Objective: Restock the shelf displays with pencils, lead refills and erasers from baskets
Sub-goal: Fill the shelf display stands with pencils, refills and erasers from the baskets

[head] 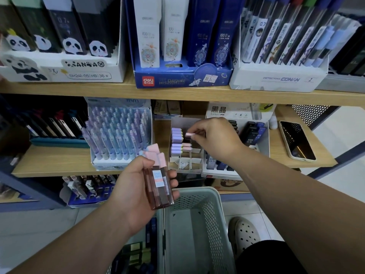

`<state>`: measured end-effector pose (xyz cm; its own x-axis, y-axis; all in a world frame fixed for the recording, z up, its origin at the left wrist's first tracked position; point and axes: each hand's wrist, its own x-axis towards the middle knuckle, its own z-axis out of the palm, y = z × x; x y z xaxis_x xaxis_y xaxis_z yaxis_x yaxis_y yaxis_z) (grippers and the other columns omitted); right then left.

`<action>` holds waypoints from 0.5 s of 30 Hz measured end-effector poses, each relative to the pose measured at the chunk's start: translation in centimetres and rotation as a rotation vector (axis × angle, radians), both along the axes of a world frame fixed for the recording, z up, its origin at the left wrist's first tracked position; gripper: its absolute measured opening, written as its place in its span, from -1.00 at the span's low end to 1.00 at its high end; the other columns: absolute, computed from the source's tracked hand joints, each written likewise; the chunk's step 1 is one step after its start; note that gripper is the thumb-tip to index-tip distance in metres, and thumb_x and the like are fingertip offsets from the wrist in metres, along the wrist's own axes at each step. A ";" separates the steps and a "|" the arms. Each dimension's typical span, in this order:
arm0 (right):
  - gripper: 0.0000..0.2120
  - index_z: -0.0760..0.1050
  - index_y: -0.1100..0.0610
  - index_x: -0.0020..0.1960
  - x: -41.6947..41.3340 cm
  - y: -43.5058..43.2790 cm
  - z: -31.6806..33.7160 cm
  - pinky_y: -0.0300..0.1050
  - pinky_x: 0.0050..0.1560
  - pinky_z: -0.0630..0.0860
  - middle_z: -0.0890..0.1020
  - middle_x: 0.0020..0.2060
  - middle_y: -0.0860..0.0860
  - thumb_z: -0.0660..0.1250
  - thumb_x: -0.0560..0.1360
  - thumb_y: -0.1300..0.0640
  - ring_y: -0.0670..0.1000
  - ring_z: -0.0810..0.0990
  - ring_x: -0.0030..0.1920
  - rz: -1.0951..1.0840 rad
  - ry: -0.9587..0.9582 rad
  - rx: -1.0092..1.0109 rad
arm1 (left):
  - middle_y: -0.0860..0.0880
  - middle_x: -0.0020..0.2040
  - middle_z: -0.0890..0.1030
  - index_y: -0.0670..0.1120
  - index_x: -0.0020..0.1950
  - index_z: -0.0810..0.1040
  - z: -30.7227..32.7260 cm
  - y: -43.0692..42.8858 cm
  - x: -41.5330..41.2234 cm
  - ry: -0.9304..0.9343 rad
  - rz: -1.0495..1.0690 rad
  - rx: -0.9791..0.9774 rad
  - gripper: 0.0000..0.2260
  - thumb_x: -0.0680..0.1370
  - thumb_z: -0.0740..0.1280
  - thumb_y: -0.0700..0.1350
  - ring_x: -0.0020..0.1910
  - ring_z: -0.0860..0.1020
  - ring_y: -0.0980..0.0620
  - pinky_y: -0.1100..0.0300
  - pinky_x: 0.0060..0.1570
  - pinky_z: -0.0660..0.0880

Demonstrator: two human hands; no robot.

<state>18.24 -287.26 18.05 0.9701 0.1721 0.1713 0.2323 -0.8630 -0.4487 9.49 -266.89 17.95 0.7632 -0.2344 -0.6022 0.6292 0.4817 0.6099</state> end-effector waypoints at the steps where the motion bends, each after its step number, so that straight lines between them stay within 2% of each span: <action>1: -0.85 0.71 -0.02 0.08 0.0 0.0 0.0 -0.07 0.09 0.60 0.74 -0.01 -0.09 0.43 0.55 0.13 -0.07 0.67 -0.01 0.008 0.013 -0.028 | -0.23 -0.12 0.64 -0.18 0.16 0.57 0.0 0.0 0.0 -0.001 0.000 0.000 -0.67 0.57 0.13 -0.05 -0.26 0.59 -0.13 -0.02 -0.18 0.58; 5: -0.81 0.71 -0.04 0.10 0.2 0.2 -0.1 -0.04 0.13 0.60 0.73 0.04 -0.10 0.40 0.56 0.16 -0.05 0.67 0.04 0.029 0.050 -0.098 | -0.24 -0.10 0.62 -0.17 0.19 0.56 0.0 0.2 0.0 -0.011 0.000 -0.038 -0.64 0.58 0.11 0.00 -0.26 0.59 -0.13 -0.01 -0.19 0.58; 11: -0.75 0.67 -0.01 0.19 0.3 -0.4 0.3 -0.03 0.20 0.54 0.69 0.13 0.01 0.30 0.60 0.18 0.06 0.61 0.16 0.000 -0.012 -0.100 | -0.22 -0.10 0.62 -0.20 0.20 0.58 0.4 -0.1 -0.1 -0.013 -0.010 -0.052 -0.60 0.63 0.10 0.03 -0.25 0.58 -0.13 -0.03 -0.15 0.54; 13: -0.77 0.68 0.02 0.15 -0.1 -0.5 1.0 -0.10 0.18 0.52 0.70 0.11 -0.04 0.30 0.60 0.19 0.01 0.61 0.13 -0.010 -0.026 -0.066 | -0.23 -0.08 0.65 -0.22 0.19 0.59 0.6 -0.4 -0.1 -0.005 -0.010 -0.021 -0.63 0.65 0.13 0.01 -0.23 0.59 -0.12 -0.04 -0.16 0.56; 15: -0.82 0.69 0.02 0.08 -0.8 -0.1 1.8 -0.21 0.07 0.52 0.71 -0.03 -0.12 0.33 0.59 0.17 -0.13 0.62 0.00 -0.030 -0.010 0.044 | -0.22 -0.07 0.66 -0.22 0.20 0.58 0.7 -0.6 -0.2 -0.013 -0.007 0.002 -0.70 0.65 0.20 -0.05 -0.22 0.61 -0.11 -0.03 -0.19 0.59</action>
